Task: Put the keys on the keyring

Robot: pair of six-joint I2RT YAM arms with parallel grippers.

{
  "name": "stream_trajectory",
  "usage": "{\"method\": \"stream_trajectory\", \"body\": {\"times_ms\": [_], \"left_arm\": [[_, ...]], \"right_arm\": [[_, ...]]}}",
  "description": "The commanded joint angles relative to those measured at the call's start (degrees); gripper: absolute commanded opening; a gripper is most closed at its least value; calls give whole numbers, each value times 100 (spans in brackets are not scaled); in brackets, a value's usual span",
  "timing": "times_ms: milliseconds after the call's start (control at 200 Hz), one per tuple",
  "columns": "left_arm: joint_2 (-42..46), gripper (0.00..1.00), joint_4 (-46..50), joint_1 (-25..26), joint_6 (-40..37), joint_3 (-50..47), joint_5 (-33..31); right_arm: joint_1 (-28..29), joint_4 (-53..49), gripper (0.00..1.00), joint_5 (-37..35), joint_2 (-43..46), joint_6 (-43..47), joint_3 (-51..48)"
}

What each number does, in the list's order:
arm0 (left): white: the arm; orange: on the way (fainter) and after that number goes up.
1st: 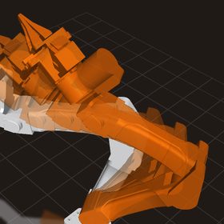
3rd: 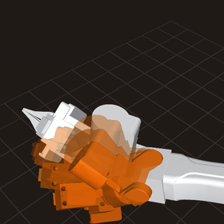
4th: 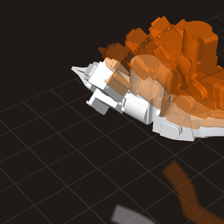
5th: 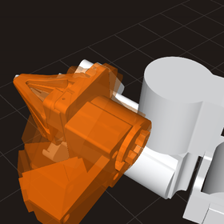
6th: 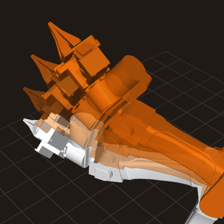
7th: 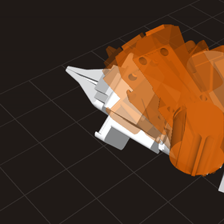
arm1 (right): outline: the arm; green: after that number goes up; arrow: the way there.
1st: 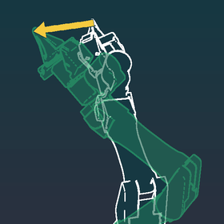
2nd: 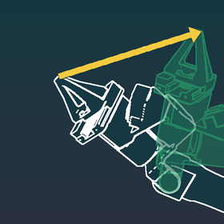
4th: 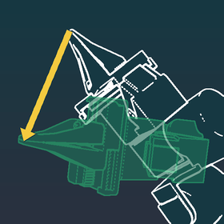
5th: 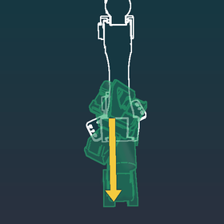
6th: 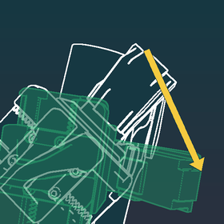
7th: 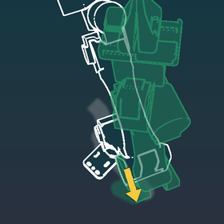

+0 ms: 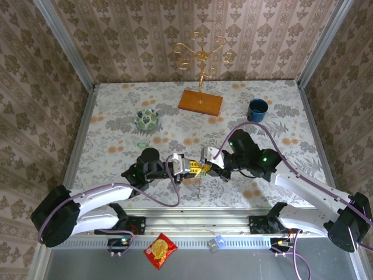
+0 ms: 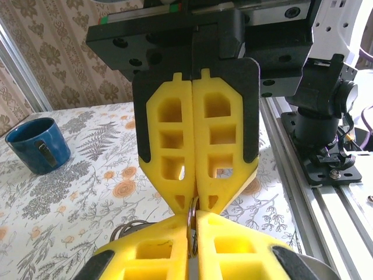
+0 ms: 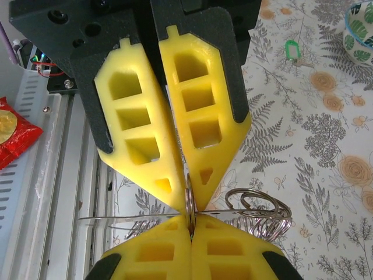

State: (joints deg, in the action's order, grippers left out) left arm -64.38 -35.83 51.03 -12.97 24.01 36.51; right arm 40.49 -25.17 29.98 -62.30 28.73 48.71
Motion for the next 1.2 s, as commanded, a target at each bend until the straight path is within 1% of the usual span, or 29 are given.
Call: {"method": "stream_trajectory", "body": {"times_ms": [0, 315, 355, 400, 480, 550, 670, 785, 805, 835, 850, 955, 1055, 1195], "left_arm": [[48, 11, 380, 22, -126, 207, -169], [40, 12, 937, 29, -289, 427, -294], [40, 12, 1032, 30, -323, 460, -320], [48, 18, 1134, 23, -365, 503, -354], [70, 18, 1324, 29, -448, 569, -407], [96, 15, 1498, 29, -510, 651, -443], [144, 0, 1706, 28, -604, 749, -408], [200, 0, 1732, 24, -585, 741, -365], [217, 0, 1684, 28, -556, 727, -365], [244, 0, 1570, 22, -505, 675, -369], [261, 0, 1519, 24, -472, 649, -372], [324, 0, 961, 19, -178, 429, -384], [338, 0, 669, 14, -50, 321, -344], [338, 0, 558, 15, -26, 245, -322]], "right_arm": [[64, -132, 0, 79, -69, 161, 331], [162, -531, 0, -17, -290, 426, 691], [185, -795, 0, -27, -342, 487, 779], [219, -936, 0, -36, -409, 563, 882], [257, -1211, 0, -61, -520, 690, 1076], [308, -1463, 0, -76, -625, 793, 1261], [332, -1658, 0, -81, -740, 823, 1490], [294, -1328, 0, -182, -592, 580, 1360], [261, -1223, 4, -186, -541, 509, 1291], [214, -1065, 16, -185, -455, 377, 1173], [187, -972, 20, -185, -405, 314, 1110], [41, -261, 31, -184, 14, -163, 511], [29, 271, 35, -216, 321, -567, 42], [29, 591, 35, -197, 436, -961, -279]]}}
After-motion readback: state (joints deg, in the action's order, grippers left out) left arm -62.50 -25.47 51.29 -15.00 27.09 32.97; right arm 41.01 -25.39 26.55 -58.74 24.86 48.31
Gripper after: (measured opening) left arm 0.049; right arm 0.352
